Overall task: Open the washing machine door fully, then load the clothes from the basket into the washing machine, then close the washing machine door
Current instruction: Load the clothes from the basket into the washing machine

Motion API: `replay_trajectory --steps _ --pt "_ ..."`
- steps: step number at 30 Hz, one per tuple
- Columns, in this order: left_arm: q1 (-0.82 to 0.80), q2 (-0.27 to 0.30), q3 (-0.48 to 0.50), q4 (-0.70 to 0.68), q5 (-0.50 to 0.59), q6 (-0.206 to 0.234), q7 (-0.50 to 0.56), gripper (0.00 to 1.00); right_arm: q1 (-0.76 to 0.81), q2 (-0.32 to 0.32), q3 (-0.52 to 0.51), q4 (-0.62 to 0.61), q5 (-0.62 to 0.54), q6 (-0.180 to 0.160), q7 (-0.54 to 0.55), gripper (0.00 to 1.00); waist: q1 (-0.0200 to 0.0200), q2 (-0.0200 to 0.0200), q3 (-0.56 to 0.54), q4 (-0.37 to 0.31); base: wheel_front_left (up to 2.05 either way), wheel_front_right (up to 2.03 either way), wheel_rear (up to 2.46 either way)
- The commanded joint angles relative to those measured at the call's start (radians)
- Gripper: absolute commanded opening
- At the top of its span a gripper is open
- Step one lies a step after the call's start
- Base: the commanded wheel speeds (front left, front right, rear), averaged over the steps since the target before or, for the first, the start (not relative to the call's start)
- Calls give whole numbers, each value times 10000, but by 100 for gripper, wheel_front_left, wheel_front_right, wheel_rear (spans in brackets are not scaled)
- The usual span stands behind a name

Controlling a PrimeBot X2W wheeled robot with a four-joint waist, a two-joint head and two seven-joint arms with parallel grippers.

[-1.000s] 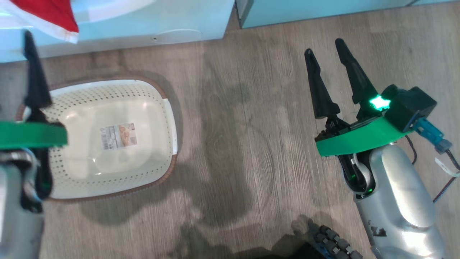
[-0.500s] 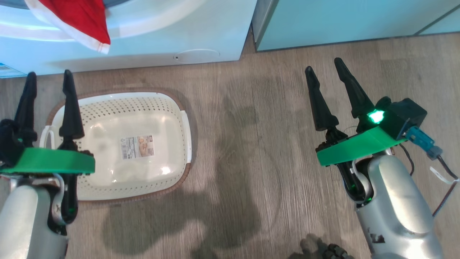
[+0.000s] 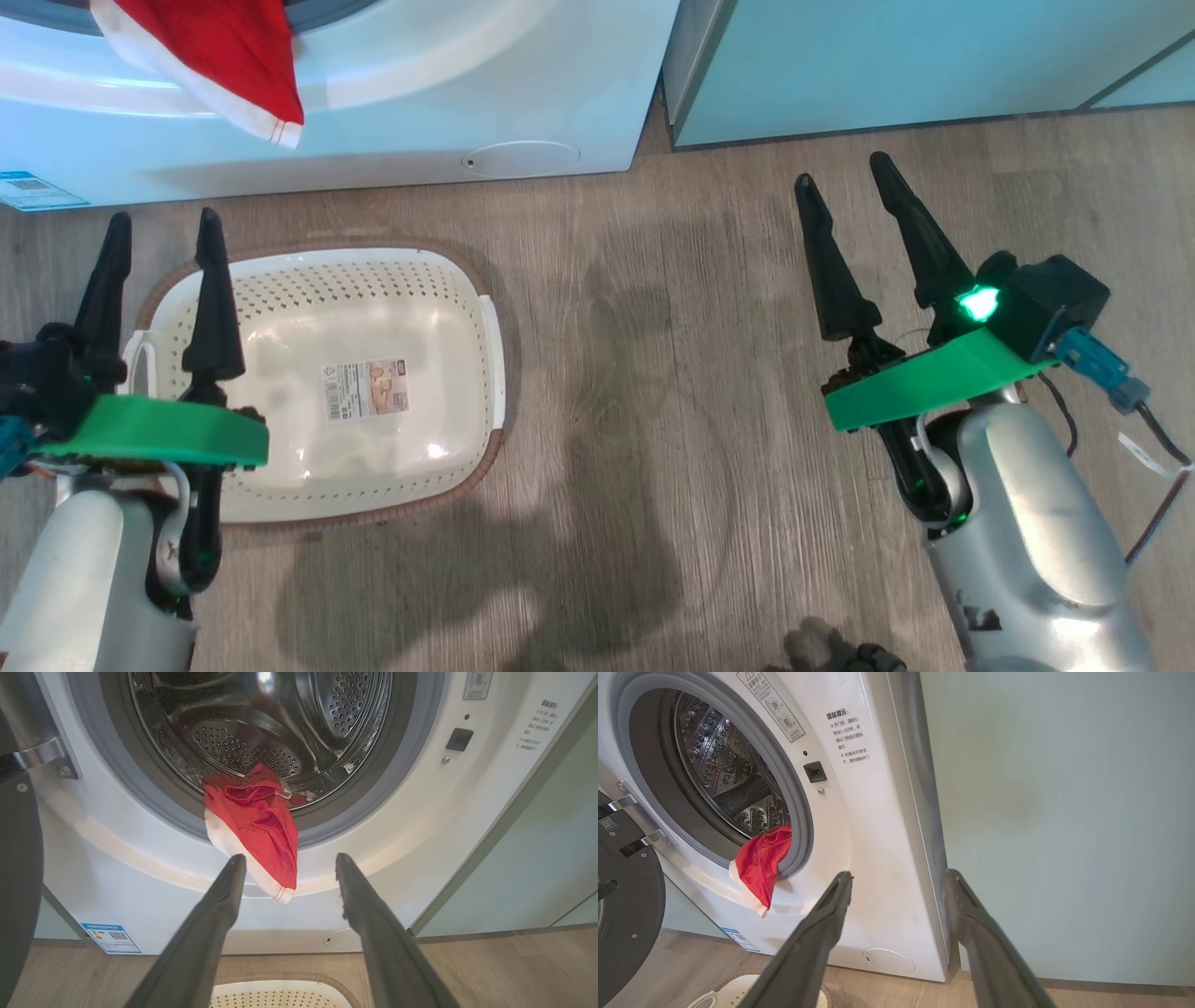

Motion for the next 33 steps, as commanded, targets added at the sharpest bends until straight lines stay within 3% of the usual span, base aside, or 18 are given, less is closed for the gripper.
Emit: replay_trajectory --steps 1,9,14,22,33 --pt "-29 198 391 -221 54 -60 -50 100 179 30 165 -313 -46 0 29 100 1 0 -4 8 0 0 0" --pt "-75 183 330 -111 4 -102 -8 100 177 30 133 -386 -45 0 34 100 1 0 77 63 0 0 0" --pt "-610 283 87 82 -100 -265 609 100 34 30 135 -579 -51 0 56 100 1 0 515 60 0 0 0" --pt "-2734 457 122 1908 -885 -738 1938 100 -470 30 710 -690 347 0 -62 100 1 0 1526 -517 0 0 0" --pt "-4619 998 788 4283 -1662 -1211 2188 100 -815 30 969 -611 731 0 -148 100 1 0 2087 -1047 0 0 0"
